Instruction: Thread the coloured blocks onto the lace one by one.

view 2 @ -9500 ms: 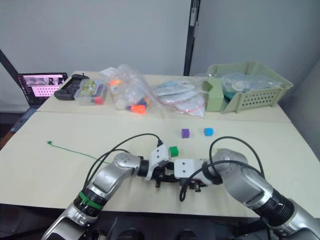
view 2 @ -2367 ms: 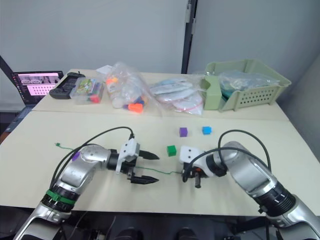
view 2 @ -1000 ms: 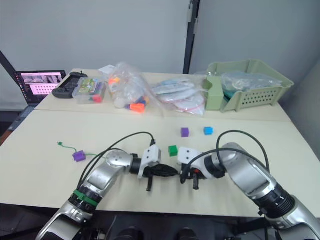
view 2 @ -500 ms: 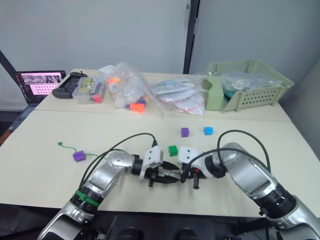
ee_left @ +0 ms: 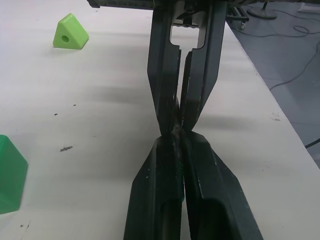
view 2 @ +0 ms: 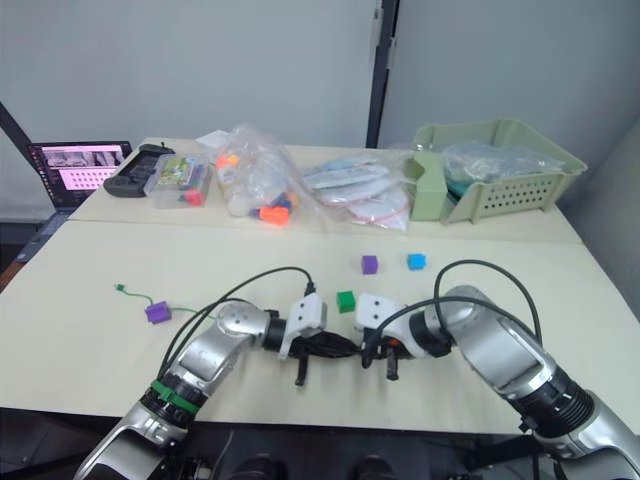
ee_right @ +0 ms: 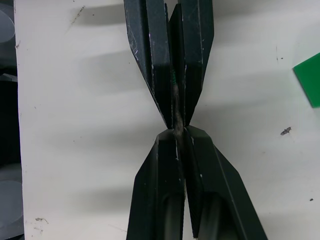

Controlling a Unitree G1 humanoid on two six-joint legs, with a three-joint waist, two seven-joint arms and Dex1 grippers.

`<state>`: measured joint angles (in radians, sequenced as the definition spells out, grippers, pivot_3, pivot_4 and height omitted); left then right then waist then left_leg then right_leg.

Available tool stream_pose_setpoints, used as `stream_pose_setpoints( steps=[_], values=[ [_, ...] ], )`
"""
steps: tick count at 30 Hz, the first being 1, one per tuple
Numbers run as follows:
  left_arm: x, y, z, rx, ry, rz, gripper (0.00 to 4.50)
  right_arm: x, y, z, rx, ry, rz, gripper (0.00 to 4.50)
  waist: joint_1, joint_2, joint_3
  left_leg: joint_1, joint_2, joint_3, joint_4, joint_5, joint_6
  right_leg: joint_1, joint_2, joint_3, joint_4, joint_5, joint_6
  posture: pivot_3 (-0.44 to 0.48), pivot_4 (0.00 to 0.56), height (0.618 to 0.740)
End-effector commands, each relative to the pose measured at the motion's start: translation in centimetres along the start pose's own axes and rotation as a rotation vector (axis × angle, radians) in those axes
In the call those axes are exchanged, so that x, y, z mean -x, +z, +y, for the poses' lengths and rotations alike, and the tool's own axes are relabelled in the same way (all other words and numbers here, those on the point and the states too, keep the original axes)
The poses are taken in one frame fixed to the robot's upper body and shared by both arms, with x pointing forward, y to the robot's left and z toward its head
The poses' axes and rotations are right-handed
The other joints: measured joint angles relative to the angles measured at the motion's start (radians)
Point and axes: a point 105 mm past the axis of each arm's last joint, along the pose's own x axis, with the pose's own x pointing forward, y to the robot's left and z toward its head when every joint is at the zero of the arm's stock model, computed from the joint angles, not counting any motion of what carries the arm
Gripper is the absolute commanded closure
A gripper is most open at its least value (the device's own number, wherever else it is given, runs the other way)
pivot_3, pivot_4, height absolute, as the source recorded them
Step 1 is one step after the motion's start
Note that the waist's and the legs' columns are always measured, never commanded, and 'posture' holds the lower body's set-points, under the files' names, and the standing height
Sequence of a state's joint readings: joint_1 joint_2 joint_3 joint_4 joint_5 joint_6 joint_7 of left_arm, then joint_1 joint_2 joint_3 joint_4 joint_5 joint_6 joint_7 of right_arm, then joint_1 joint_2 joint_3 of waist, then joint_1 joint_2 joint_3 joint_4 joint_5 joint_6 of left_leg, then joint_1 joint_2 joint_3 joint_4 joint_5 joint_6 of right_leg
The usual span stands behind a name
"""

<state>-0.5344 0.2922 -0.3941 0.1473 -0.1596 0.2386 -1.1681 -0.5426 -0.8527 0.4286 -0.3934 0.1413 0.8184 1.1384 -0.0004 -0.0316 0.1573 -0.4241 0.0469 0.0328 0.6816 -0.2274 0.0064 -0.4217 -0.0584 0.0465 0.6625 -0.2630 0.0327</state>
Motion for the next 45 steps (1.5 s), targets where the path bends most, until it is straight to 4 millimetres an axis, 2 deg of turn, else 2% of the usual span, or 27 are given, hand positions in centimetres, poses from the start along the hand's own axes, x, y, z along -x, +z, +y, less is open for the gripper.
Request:
stream_pose_setpoints(
  steps=[1,4,8,12,15,17,23,25,28,32,35,38,42,45],
  values=[
    [-0.3,0.8,-0.1,-0.027,-0.014,-0.021,4.48,0.7,0.6,-0.3,0.021,-0.031,-0.008,4.5,0.0,0.0,0.0,0.0,0.0,0.0,0.0,0.0,0.0,0.0,0.0,0.0,0.0,0.0,0.0,0.0,0.15,0.732],
    [-0.3,0.8,0.0,-0.027,-0.015,-0.023,4.48,0.9,0.8,-0.2,-0.006,-0.028,-0.026,4.5,0.0,0.0,0.0,0.0,0.0,0.0,0.0,0.0,0.0,0.0,0.0,0.0,0.0,0.0,0.0,0.0,0.15,0.732],
    [-0.3,1.1,0.2,-0.027,-0.017,-0.036,4.5,1.8,1.0,0.6,-0.037,-0.028,-0.079,3.19,0.004,0.0,0.0,0.0,0.0,0.0,0.0,0.0,0.0,0.0,0.0,0.0,0.0,0.0,0.0,0.0,0.15,0.732],
    [-0.2,1.3,0.4,-0.024,-0.024,-0.045,4.5,3.3,-0.7,1.6,-0.076,-0.058,-0.072,1.81,0.012,0.0,0.0,0.0,-0.001,-0.001,0.0,0.0,0.0,0.001,0.0,0.0,0.0,0.0,0.0,0.0,0.15,0.732],
    [0.1,1.4,0.7,-0.018,-0.032,-0.047,4.5,5.7,-2.0,1.6,-0.193,-0.195,-0.121,0.73,0.014,0.0,0.0,0.0,-0.001,-0.001,0.0,0.0,0.0,0.002,0.0,0.0,-0.001,0.0,0.0,0.0,0.15,0.732],
    [0.2,1.3,0.8,-0.016,-0.034,-0.047,4.5,6.3,-2.4,1.9,-0.226,-0.234,-0.143,0.06,0.012,0.0,0.0,0.0,-0.001,-0.001,0.0,0.0,0.0,0.002,0.0,0.0,-0.002,0.0,0.0,0.0,0.15,0.732],
    [0.9,1.5,1.5,0.013,-0.026,-0.062,4.5,8.0,-3.7,3.3,-0.421,-0.474,-0.361,0.02,0.011,0.001,0.0,0.001,-0.001,-0.003,0.0,0.0,0.0,0.002,0.001,0.0,-0.001,0.0,0.0,0.0,0.15,0.732],
    [1.1,1.4,1.6,0.018,-0.026,-0.061,4.5,8.5,-4.5,3.2,-0.499,-0.605,-0.428,0.02,0.011,0.0,0.0,0.001,-0.001,-0.003,0.0,0.0,0.0,0.003,0.001,0.0,-0.001,0.0,0.001,0.0,0.15,0.732],
    [1.3,1.3,1.7,0.021,-0.026,-0.061,4.5,8.7,-4.9,3.3,-0.533,-0.679,-0.47,0.02,0.009,0.001,-0.001,0.001,-0.001,-0.002,0.0,0.0,0.0,0.003,0.001,0.001,-0.001,0.0,0.001,0.0,0.15,0.732],
    [1.4,1.4,1.9,0.023,-0.015,-0.063,4.5,9.2,-6.9,2.2,-0.662,-0.903,-0.578,0.02,0.007,0.001,-0.001,0.002,-0.001,-0.003,0.0,0.0,0.0,0.003,0.002,0.001,-0.001,0.0,0.001,0.0,0.15,0.732],
    [1.3,1.5,1.9,0.034,-0.005,-0.066,4.5,9.1,-8.2,0.7,-0.672,-1.001,-0.565,0.02,0.005,0.001,-0.001,0.001,-0.001,-0.002,0.0,0.0,0.0,0.003,0.001,0.002,-0.002,0.0,0.001,0.0,0.15,0.732],
    [1.4,1.6,1.5,0.046,0.011,-0.075,4.5,7.8,-9.7,-1.7,-0.722,-1.058,-0.524,0.02,-0.003,0.001,-0.001,0.002,-0.002,-0.001,0.0,0.0,0.0,0.003,0.001,0.003,-0.001,0.0,0.001,0.0,0.15,0.732],
    [1.7,1.6,1.2,0.056,0.032,-0.077,4.5,6.7,-10.1,-4.6,-0.727,-1.082,-0.508,0.02,-0.011,0.002,-0.001,0.002,-0.001,-0.001,-0.002,0.001,0.0,0.001,0.001,0.004,0.0,0.0,0.0,0.0,0.15,0.732],
    [2.0,1.6,1.1,0.061,0.047,-0.076,4.5,6.3,-10.1,-6.0,-0.72,-1.078,-0.498,0.02,-0.012,0.003,-0.001,0.002,-0.002,-0.001,-0.003,0.001,0.0,0.001,0.002,0.005,0.0,0.0,0.0,0.0,0.15,0.732]
  ],
)
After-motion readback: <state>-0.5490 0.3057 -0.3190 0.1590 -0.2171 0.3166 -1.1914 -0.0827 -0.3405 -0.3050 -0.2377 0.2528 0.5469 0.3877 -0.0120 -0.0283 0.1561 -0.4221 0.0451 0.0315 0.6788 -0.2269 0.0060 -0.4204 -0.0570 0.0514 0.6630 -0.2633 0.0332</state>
